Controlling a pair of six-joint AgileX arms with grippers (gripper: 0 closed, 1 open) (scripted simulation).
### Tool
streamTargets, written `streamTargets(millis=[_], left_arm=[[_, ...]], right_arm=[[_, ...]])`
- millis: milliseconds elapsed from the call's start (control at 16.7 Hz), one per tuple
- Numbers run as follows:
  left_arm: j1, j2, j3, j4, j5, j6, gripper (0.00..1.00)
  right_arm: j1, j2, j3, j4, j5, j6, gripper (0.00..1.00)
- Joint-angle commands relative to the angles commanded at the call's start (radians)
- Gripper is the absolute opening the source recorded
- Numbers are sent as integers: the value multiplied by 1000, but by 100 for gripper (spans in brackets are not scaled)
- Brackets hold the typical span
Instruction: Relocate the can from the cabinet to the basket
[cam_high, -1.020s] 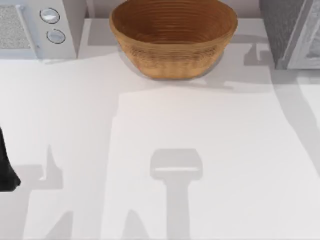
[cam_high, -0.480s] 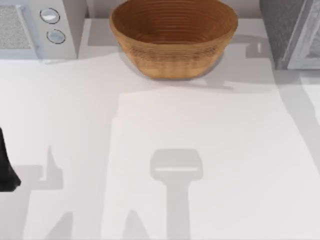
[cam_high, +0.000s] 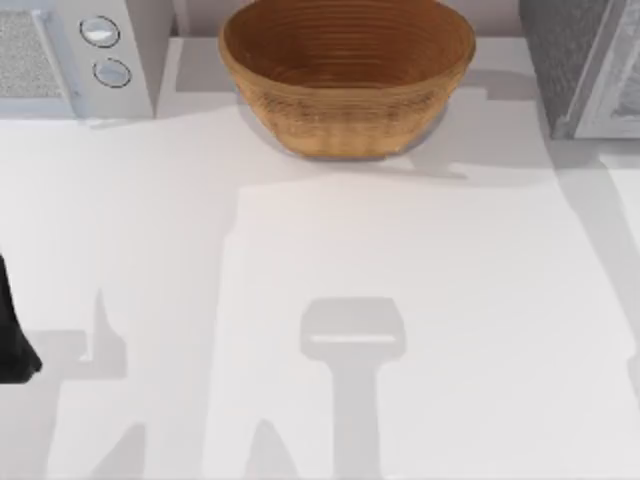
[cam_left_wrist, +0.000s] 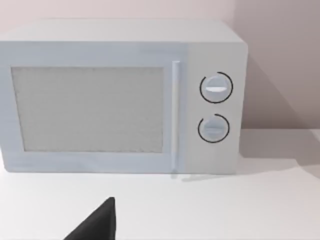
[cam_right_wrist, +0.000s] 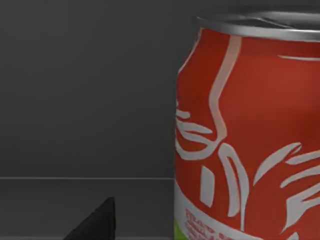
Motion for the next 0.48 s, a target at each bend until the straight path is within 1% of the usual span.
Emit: streamTargets(millis=[240,480], left_arm=[[0,0,0,0,0,0,100],[0,0,0,0,0,0,100]], right_arm=[[-15,111,103,7,-13,0,100],[-17,121,113,8,-16,0,100]])
